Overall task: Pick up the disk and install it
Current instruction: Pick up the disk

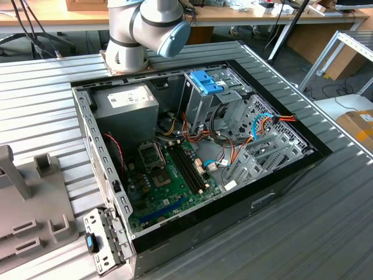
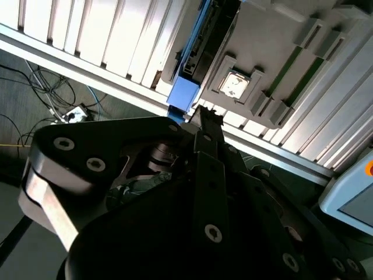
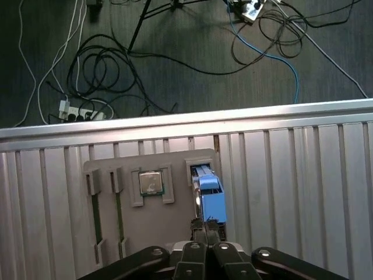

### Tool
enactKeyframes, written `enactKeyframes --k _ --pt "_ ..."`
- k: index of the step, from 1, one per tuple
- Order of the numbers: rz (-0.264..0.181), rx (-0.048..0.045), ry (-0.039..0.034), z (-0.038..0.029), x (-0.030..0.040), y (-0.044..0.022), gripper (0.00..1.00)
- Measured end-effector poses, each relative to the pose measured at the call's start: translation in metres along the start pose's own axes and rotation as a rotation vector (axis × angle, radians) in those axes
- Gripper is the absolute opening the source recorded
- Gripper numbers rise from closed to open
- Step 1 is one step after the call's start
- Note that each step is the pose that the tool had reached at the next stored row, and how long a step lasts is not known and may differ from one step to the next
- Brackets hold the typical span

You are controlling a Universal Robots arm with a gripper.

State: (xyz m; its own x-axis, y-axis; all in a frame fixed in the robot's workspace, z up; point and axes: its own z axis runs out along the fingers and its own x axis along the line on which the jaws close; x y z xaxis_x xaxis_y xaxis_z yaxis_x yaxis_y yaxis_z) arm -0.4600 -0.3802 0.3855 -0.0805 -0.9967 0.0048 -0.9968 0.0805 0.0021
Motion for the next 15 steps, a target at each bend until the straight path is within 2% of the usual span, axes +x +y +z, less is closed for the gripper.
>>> enactKeyframes --k 1,15 --pt "-0.003 0.0058 -0.0005 0.0002 0.0000 0.0000 0.11" --pt "-0.004 0.0060 -0.0005 0.0004 0.0000 0.0001 0.11"
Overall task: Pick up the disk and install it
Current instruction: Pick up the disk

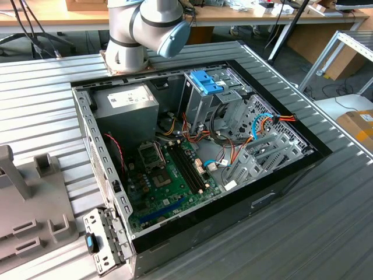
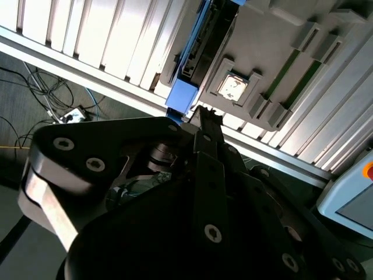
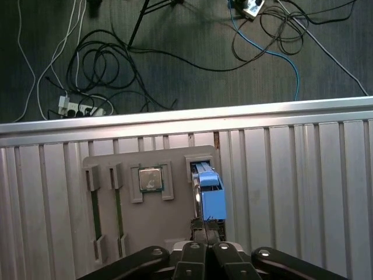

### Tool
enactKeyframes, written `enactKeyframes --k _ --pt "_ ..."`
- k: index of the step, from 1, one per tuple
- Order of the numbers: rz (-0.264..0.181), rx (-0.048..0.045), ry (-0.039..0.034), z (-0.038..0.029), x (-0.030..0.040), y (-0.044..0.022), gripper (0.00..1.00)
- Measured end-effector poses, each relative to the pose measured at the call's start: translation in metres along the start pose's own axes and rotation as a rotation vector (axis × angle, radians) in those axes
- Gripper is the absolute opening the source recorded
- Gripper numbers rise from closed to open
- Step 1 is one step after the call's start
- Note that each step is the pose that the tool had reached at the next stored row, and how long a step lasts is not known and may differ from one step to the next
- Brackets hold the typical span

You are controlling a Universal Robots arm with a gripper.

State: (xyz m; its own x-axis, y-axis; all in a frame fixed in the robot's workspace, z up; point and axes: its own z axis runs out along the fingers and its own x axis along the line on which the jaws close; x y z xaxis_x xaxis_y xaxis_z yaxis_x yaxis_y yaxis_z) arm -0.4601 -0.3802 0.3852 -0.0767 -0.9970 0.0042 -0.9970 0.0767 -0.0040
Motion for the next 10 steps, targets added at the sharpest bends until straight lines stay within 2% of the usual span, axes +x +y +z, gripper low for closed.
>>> enactKeyframes --k 1,3,4,5,6,7,10 --pt "0.000 0.0000 0.0000 0.0000 0.0000 0.0000 0.11" --pt "0.000 0.0000 0.0000 0.0000 0.0000 0.0000 0.24" --pt "0.000 0.0000 0.0000 0.0000 0.0000 0.0000 0.24" --pt "0.000 0.0000 0.0000 0.0000 0.0000 0.0000 0.36" --pt "0.000 0.0000 0.0000 0.0000 0.0000 0.0000 0.42" --pt "0.000 0.0000 0.0000 0.0000 0.0000 0.0000 0.42" --pt "0.000 0.0000 0.0000 0.0000 0.0000 0.0000 0.60"
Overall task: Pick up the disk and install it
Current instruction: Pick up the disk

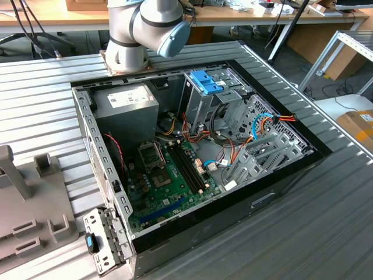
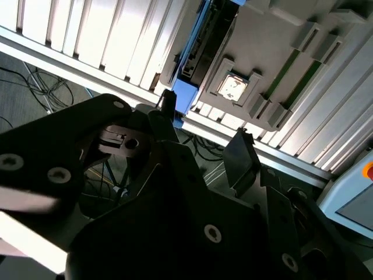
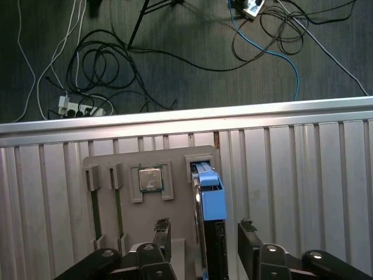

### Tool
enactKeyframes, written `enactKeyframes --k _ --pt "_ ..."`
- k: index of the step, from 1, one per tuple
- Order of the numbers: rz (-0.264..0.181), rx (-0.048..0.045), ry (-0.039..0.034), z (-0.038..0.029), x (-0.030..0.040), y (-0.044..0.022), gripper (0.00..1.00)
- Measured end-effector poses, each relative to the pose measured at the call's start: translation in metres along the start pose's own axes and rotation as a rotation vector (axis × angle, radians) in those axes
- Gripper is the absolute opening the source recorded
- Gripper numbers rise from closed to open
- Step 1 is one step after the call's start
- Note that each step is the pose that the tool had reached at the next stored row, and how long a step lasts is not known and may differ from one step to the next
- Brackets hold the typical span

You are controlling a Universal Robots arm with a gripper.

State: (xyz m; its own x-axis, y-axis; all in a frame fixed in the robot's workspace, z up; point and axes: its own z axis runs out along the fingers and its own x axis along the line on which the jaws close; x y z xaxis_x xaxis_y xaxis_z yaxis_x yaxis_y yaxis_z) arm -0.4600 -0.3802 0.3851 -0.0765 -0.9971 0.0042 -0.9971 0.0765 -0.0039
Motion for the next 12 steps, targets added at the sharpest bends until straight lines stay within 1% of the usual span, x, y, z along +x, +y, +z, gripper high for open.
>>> enactKeyframes --k 1,2,7,9,12 --pt "0.000 0.0000 0.0000 0.0000 0.0000 0.0000 0.60" --pt "0.000 0.0005 -0.0004 0.0020 0.0000 0.0000 0.60" --pt "0.000 0.0001 -0.0002 0.0147 -0.0001 0.0000 0.60" --pt "0.000 0.0000 -0.0002 0.0182 -0.0002 0.0001 0.60" --pt "0.000 -0.0001 -0.0001 0.0192 -0.0002 0.0001 0.60"
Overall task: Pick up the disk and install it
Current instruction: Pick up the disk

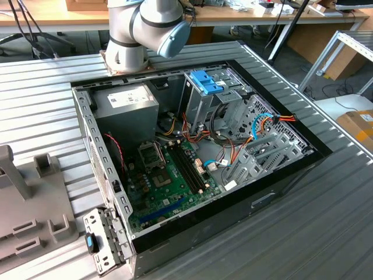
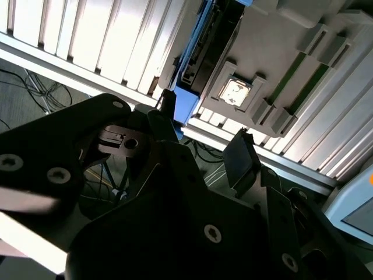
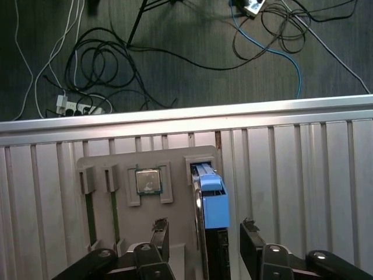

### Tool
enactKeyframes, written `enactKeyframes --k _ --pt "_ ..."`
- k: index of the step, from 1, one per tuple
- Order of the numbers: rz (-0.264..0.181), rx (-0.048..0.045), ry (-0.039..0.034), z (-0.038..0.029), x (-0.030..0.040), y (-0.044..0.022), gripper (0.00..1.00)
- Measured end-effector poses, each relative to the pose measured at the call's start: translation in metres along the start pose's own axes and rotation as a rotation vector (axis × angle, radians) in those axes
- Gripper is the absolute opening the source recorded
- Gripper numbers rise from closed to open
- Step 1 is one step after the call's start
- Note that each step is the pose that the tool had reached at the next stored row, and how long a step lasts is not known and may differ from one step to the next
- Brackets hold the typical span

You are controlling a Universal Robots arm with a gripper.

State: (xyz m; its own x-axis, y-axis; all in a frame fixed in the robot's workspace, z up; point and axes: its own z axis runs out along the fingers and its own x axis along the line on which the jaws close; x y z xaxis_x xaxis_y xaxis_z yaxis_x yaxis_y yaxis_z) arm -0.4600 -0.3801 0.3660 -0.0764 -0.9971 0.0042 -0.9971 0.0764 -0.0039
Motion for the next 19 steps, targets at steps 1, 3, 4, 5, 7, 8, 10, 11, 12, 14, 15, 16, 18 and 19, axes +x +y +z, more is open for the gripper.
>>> enactKeyframes --k 1,3,4,5,7,8,10,11,12,14,15,16,18,19 --pt "0.000 -0.0001 0.0000 0.0000 0.0000 0.0000 0.60" --pt "0.000 0.0001 -0.0001 0.0004 0.0000 0.0000 0.60" --pt "0.000 0.0004 -0.0003 0.0020 0.0000 0.0000 0.60" --pt "0.000 0.0002 -0.0002 0.0033 0.0000 0.0000 0.60" --pt "0.000 0.0001 -0.0001 0.0083 0.0000 0.0001 0.60" --pt "0.000 0.0001 -0.0001 0.0101 0.0000 0.0000 0.60" --pt "0.000 0.0000 -0.0001 0.0114 -0.0001 0.0000 0.60" --pt "0.000 0.0001 -0.0001 0.0121 -0.0001 0.0000 0.60" --pt "0.000 0.0001 -0.0001 0.0129 -0.0001 0.0000 0.60" --pt "0.000 0.0002 -0.0002 0.0142 -0.0001 0.0001 0.60" --pt "0.000 0.0002 -0.0002 0.0149 -0.0001 0.0001 0.60" --pt "0.000 0.0001 -0.0001 0.0154 -0.0001 0.0001 0.60" --pt "0.000 0.0003 -0.0002 0.0179 -0.0001 0.0001 0.60" --pt "0.000 0.0001 -0.0001 0.0195 -0.0001 0.0001 0.60"
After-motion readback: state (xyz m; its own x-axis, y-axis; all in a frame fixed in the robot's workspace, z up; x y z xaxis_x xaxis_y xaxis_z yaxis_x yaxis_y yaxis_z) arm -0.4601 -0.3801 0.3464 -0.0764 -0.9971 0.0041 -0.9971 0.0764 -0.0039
